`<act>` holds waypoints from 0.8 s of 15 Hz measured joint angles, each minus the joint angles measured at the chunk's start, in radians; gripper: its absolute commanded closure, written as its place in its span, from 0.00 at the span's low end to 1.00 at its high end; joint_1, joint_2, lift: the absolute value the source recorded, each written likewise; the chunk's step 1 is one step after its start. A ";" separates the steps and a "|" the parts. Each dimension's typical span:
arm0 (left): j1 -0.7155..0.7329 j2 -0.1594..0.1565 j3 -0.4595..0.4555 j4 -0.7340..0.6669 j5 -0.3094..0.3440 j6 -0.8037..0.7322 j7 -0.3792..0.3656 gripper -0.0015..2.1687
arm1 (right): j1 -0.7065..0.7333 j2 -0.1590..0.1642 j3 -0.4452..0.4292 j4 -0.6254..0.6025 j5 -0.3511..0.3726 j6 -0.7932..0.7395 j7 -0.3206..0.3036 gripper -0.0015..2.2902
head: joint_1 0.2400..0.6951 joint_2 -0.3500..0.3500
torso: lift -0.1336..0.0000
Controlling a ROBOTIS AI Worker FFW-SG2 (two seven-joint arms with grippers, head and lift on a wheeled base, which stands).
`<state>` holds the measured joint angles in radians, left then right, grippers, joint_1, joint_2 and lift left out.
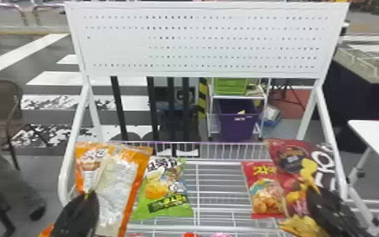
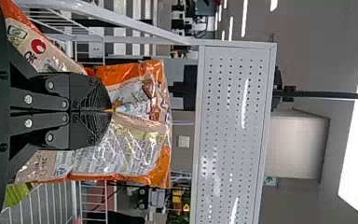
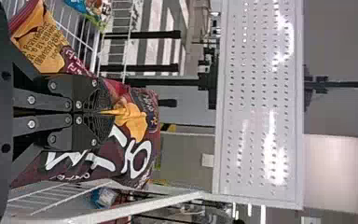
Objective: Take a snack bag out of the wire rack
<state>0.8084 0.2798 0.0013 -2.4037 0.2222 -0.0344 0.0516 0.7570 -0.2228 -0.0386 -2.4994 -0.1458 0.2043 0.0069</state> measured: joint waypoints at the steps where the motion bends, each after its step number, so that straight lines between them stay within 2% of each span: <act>1: 0.000 0.000 0.000 0.000 0.001 0.000 0.000 0.86 | 0.067 0.045 -0.041 -0.003 0.000 -0.092 0.047 0.98 | 0.57 0.50 | 1.00; 2: 0.000 -0.001 0.001 0.000 0.001 0.000 0.000 0.86 | 0.121 0.079 -0.075 -0.005 -0.003 -0.159 0.068 0.98 | 0.57 0.50 | 1.00; 5: 0.000 -0.003 0.000 0.000 -0.001 0.002 0.000 0.86 | 0.202 0.124 -0.133 -0.007 -0.015 -0.242 0.085 0.98 | 0.57 0.50 | 1.00; 8: 0.003 -0.004 -0.002 -0.002 -0.004 0.005 0.001 0.86 | 0.226 0.140 -0.142 -0.007 -0.016 -0.268 0.100 0.98 | 0.57 0.50 | 1.00; 12: 0.010 -0.004 0.000 -0.005 -0.005 0.006 0.000 0.86 | 0.231 0.147 -0.136 -0.013 -0.012 -0.283 0.102 0.98 | 0.57 0.50 | 1.00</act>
<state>0.8187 0.2761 0.0011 -2.4083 0.2176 -0.0283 0.0521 0.9878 -0.0759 -0.1745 -2.5122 -0.1576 -0.0790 0.1089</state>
